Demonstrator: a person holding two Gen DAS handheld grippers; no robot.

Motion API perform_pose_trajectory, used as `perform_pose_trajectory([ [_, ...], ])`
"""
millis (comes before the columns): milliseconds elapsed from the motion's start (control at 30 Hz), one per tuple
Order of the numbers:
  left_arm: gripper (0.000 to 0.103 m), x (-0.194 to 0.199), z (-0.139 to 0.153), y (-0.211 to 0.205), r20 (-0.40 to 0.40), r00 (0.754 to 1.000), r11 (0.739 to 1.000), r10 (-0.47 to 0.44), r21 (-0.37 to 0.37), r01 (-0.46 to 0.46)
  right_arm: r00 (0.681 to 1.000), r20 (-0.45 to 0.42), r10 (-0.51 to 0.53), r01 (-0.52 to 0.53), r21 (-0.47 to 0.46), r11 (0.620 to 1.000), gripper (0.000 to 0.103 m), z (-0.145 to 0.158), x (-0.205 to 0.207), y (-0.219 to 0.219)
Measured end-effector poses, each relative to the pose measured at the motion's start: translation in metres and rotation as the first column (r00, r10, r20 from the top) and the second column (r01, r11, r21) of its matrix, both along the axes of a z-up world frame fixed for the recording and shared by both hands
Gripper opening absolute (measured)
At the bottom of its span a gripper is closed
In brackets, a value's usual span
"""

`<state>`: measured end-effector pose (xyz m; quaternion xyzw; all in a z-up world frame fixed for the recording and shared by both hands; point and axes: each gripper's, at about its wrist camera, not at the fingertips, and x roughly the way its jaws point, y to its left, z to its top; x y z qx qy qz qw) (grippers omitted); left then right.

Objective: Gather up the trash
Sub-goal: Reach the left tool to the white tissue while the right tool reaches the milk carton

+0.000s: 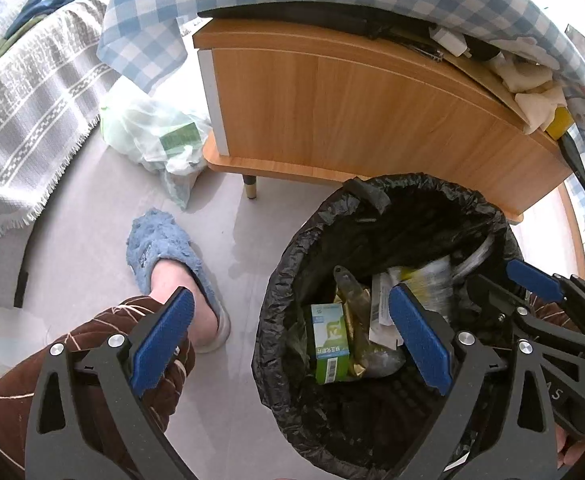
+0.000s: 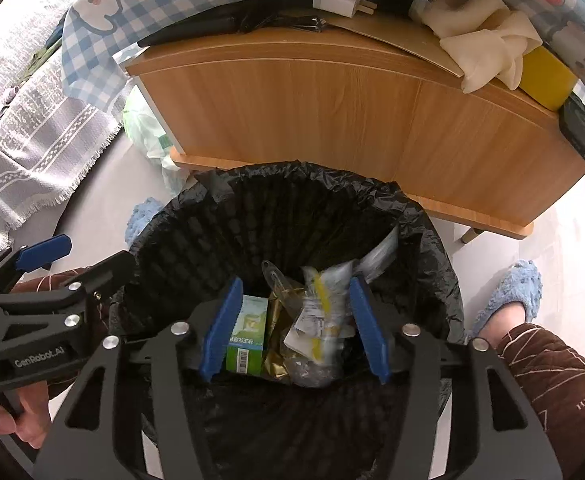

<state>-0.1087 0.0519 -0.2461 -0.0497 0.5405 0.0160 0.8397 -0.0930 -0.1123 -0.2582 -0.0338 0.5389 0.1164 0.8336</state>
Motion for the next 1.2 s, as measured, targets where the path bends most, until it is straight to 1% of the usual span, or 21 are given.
perform_pose_trajectory([
  [167,0.096,0.002,0.003,0.001,0.002,1.000,1.000,0.013,0.004,-0.013,0.999,0.019,-0.034,0.034,0.007,0.999,0.068,0.011,0.003,-0.006],
  [200,0.096,0.003,0.007,0.000,0.006,1.000,1.000,0.012,0.003,-0.012,0.998,0.034,-0.047,0.047,0.018,0.999,0.070,0.018,0.005,-0.009],
  [300,0.096,0.006,0.023,-0.004,0.031,1.000,1.000,0.007,0.011,-0.008,0.993,0.093,-0.072,0.069,0.035,0.997,0.081,0.047,0.007,-0.015],
  [367,0.096,0.008,0.034,-0.005,0.035,0.999,1.000,0.012,0.014,-0.012,0.986,0.138,-0.089,0.085,0.037,0.996,0.091,0.068,0.008,-0.018],
  [433,0.096,0.010,0.050,-0.004,0.050,0.998,1.000,0.028,0.006,-0.028,0.977,0.189,-0.102,0.097,0.039,0.995,0.096,0.091,0.008,-0.023],
  [467,0.096,0.011,0.055,-0.003,0.052,0.998,0.999,0.032,0.008,-0.032,0.971,0.212,-0.108,0.103,0.038,0.994,0.096,0.103,0.009,-0.026],
  [567,0.096,0.015,0.080,-0.001,0.071,0.997,0.999,0.044,-0.003,-0.044,0.961,0.245,-0.132,0.123,0.052,0.991,0.096,0.129,0.013,-0.035],
  [633,0.096,0.019,0.096,0.000,0.078,0.996,0.999,0.047,-0.009,-0.047,0.956,0.258,-0.142,0.133,0.054,0.990,0.096,0.141,0.016,-0.041],
  [700,0.096,0.024,0.110,-0.001,0.080,0.996,0.999,0.049,0.005,-0.049,0.950,0.273,-0.154,0.145,0.052,0.988,0.096,0.155,0.021,-0.046],
  [767,0.096,0.029,0.121,-0.001,0.089,0.995,0.999,0.044,0.003,-0.045,0.940,0.301,-0.160,0.153,0.046,0.987,0.096,0.168,0.026,-0.050],
  [867,0.096,0.044,0.143,0.002,0.110,0.992,0.998,0.056,0.015,-0.058,0.933,0.320,-0.162,0.159,0.037,0.987,0.096,0.182,0.034,-0.054],
  [1033,0.096,0.070,0.174,0.004,0.153,0.987,0.998,0.056,0.004,-0.057,0.921,0.360,-0.147,0.152,0.015,0.988,0.096,0.204,0.057,-0.057],
  [1200,0.096,0.096,0.194,0.001,0.174,0.984,0.999,0.049,0.008,-0.051,0.915,0.375,-0.147,0.161,-0.004,0.987,0.096,0.213,0.086,-0.059],
])
